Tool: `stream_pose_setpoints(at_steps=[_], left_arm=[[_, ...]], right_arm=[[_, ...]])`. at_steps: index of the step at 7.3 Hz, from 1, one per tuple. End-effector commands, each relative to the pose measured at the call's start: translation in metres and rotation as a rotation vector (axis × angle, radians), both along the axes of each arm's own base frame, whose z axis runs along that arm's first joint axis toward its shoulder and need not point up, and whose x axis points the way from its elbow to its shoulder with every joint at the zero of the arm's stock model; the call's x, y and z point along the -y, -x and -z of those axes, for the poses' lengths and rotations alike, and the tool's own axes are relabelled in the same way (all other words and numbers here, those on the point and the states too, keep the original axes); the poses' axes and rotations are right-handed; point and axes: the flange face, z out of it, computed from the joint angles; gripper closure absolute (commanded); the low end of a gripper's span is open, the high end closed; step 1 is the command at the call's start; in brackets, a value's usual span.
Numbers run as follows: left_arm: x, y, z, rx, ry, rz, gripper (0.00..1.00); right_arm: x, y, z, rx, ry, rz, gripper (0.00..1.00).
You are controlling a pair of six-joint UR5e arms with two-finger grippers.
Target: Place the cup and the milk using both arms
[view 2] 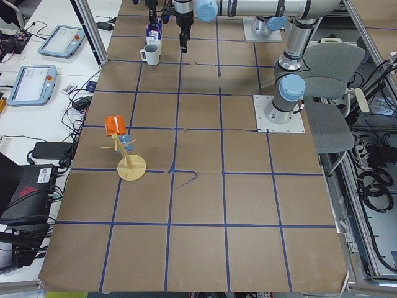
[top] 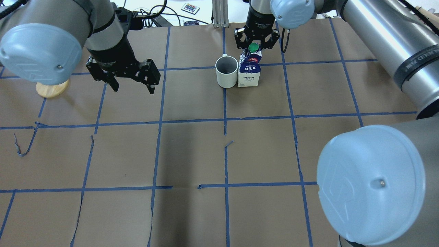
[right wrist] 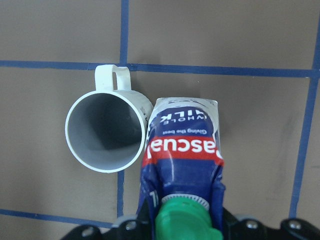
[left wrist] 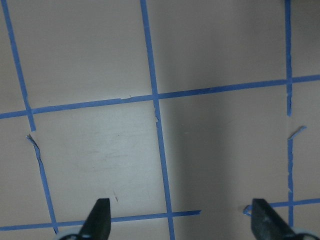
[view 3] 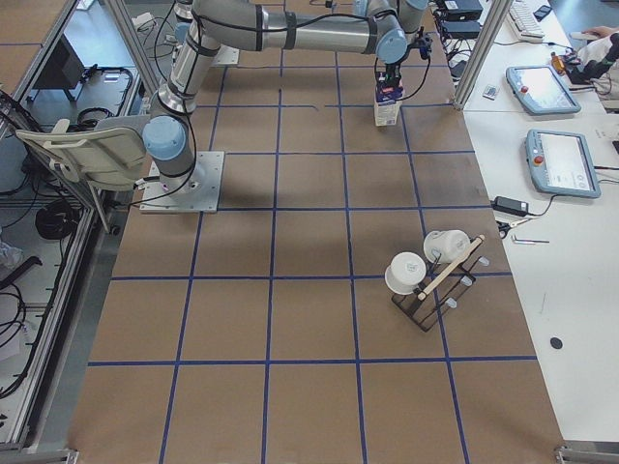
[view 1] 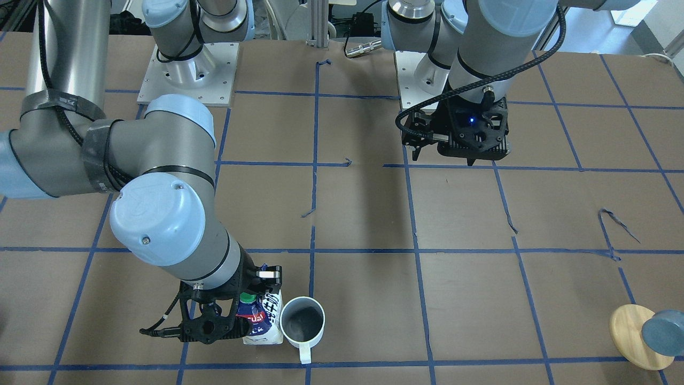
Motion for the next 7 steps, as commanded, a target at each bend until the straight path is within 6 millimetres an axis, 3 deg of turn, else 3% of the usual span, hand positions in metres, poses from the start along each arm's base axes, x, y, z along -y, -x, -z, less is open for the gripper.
stream_pose_setpoints(at_steps=[1, 3, 4, 5, 6, 7], left_arm=[[0.003, -0.008, -0.007, 0.003, 0.026, -0.01, 0.0], [0.002, -0.007, -0.013, 0.003, 0.03, -0.009, 0.0], [0.002, -0.007, -0.012, 0.002, 0.029, -0.01, 0.0], [0.002, -0.008, -0.012, -0.003, 0.029, -0.01, 0.0], [0.002, -0.008, -0.013, -0.003, 0.03, -0.012, 0.0], [0.002, -0.008, -0.013, -0.002, 0.032, -0.012, 0.0]], right_arm=[[0.004, 0.0, 0.008, 0.001, 0.005, -0.005, 0.63], [0.006, 0.001, 0.005, 0.002, 0.032, -0.004, 0.3], [0.006, 0.002, 0.002, 0.004, 0.045, 0.004, 0.0], [0.002, 0.005, -0.025, -0.001, 0.084, 0.004, 0.0], [-0.015, 0.01, -0.073, 0.003, 0.133, 0.011, 0.0], [-0.045, 0.018, -0.111, -0.022, 0.094, 0.016, 0.0]])
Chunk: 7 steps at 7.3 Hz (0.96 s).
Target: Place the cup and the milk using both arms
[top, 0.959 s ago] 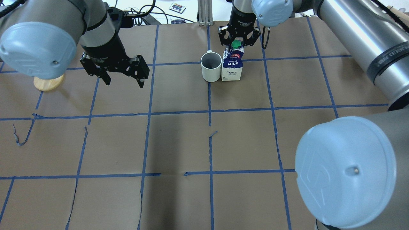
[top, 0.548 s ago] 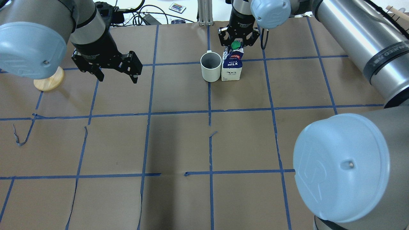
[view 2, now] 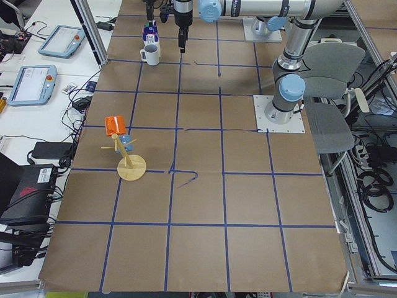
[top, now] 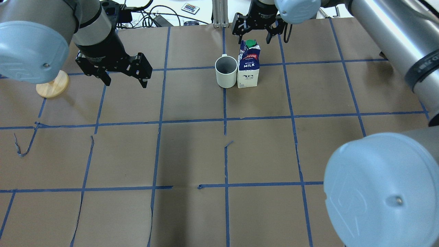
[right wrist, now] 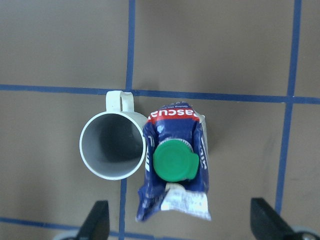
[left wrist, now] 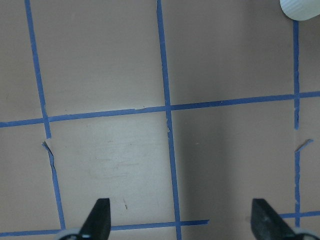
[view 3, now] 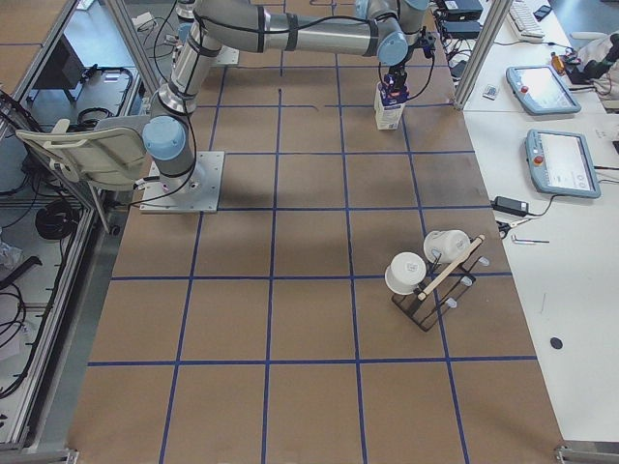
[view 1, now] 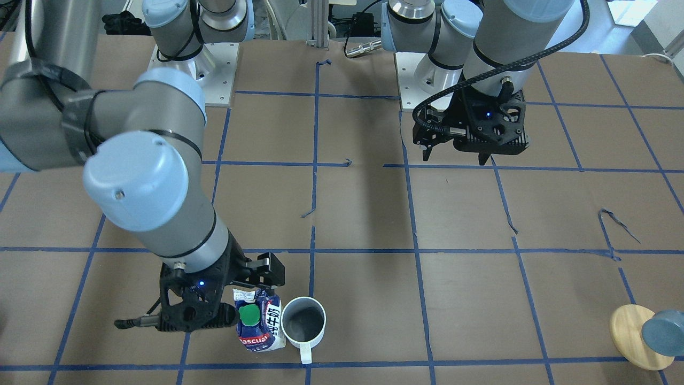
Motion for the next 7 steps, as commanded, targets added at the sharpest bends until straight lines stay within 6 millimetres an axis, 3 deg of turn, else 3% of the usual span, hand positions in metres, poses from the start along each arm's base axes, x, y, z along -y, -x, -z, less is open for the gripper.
stream_pose_setpoints(at_steps=[1, 2, 3, 4, 5, 7], left_arm=[[0.0, 0.0, -0.002, -0.003, 0.003, -0.001, 0.0], [-0.001, 0.001, -0.002, -0.004, 0.005, -0.001, 0.0], [-0.001, 0.001, -0.001, -0.003, 0.002, 0.001, 0.0], [-0.001, 0.001, -0.001, -0.004, 0.001, 0.001, 0.0], [0.0, 0.0, -0.001, -0.004, 0.003, -0.001, 0.0], [-0.001, 0.001, -0.001, -0.003, 0.001, 0.001, 0.0]], right_arm=[[-0.066, 0.017, -0.094, -0.07, 0.004, 0.007, 0.0], [-0.105, 0.023, -0.13, -0.097, 0.053, -0.032, 0.0], [-0.147, 0.03, -0.132, -0.101, 0.052, -0.047, 0.0], [-0.154, 0.044, -0.109, -0.093, 0.115, -0.035, 0.0], [-0.15, 0.051, -0.106, -0.097, 0.173, -0.059, 0.0], [-0.156, 0.068, -0.104, -0.104, 0.103, -0.037, 0.0]])
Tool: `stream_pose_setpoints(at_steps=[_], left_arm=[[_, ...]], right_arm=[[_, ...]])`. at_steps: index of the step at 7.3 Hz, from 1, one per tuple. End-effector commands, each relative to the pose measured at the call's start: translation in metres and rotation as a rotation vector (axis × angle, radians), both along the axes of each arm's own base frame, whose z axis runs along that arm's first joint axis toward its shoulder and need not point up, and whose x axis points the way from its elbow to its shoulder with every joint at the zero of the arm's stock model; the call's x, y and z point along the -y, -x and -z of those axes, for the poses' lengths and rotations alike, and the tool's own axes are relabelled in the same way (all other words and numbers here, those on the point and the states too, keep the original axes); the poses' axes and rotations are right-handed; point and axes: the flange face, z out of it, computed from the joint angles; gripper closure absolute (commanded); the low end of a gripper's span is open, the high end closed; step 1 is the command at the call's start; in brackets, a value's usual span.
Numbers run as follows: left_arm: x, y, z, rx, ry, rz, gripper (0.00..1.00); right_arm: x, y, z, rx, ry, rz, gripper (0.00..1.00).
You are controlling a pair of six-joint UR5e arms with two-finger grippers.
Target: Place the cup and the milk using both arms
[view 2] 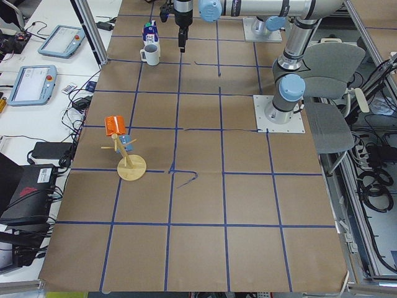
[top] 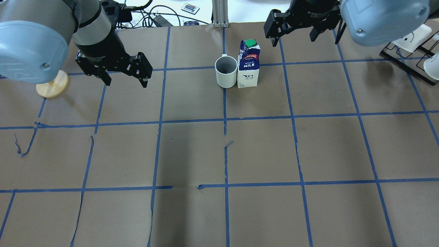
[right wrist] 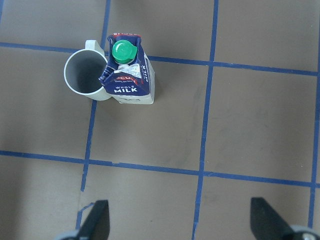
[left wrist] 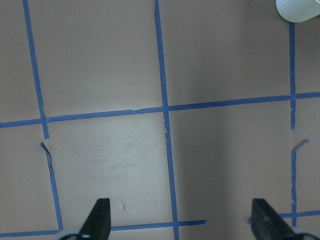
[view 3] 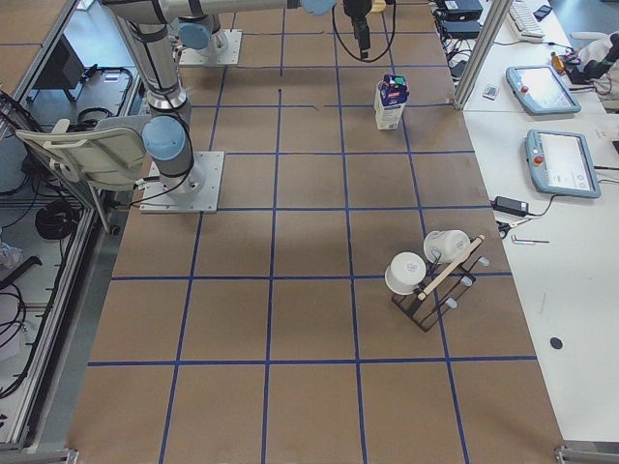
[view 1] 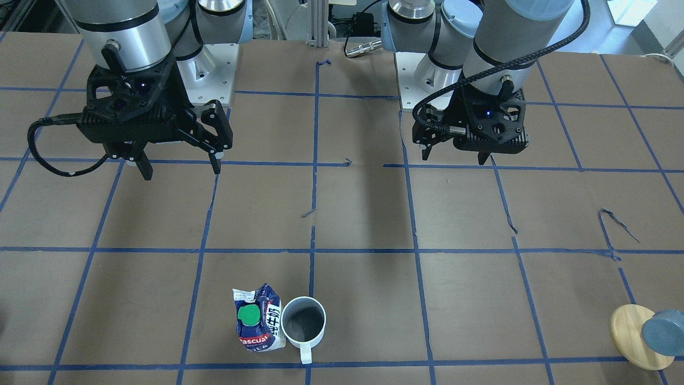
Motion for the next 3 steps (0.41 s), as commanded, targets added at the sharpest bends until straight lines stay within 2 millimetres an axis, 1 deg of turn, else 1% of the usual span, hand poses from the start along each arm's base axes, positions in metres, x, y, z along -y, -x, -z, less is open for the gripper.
stream_pose_setpoints(at_steps=[1, 3], left_arm=[[0.0001, -0.0002, 0.0001, 0.0, 0.0, -0.001, 0.0], [0.0, -0.0001, 0.0001, -0.002, -0.001, -0.001, 0.0]], right_arm=[[-0.01, 0.0086, 0.0038, 0.003, -0.041, 0.01, 0.0], [-0.0101, 0.0094, 0.0065, 0.002, -0.053, 0.012, 0.0]])
